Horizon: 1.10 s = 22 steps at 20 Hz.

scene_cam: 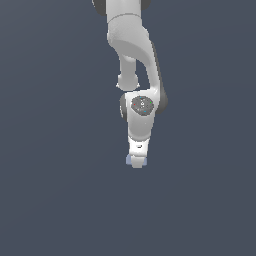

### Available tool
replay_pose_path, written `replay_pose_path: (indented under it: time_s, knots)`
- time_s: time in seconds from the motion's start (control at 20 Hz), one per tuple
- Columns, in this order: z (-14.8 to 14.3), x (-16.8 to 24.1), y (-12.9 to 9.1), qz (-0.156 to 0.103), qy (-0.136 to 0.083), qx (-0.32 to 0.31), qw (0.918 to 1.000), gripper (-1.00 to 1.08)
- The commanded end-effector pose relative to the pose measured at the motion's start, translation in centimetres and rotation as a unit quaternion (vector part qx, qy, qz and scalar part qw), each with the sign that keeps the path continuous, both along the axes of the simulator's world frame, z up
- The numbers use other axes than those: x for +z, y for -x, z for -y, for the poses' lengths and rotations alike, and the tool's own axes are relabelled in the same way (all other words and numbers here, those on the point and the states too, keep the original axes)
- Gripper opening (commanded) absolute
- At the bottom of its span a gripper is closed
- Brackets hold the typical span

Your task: Pick up the object and move it to a goal position.

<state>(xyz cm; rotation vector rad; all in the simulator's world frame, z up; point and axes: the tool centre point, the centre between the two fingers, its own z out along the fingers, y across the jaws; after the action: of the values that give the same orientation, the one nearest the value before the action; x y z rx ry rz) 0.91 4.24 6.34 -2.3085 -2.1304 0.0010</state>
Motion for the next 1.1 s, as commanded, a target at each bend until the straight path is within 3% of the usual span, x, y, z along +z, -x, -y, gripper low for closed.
replay_pose_path:
  time_s: [0.0,0.8,0.85,1.05]
  knots:
    - [0.0,0.0,0.0,0.0,0.0,0.0,1.0,1.0]
    - [0.0,-5.0,0.0,0.0,0.0,0.003,1.0,1.0]
    - [0.0,-5.0,0.0,0.0,0.0,0.003,1.0,-1.0]
    - [0.0,-5.0,0.0,0.0,0.0,0.003,1.0,-1.0]
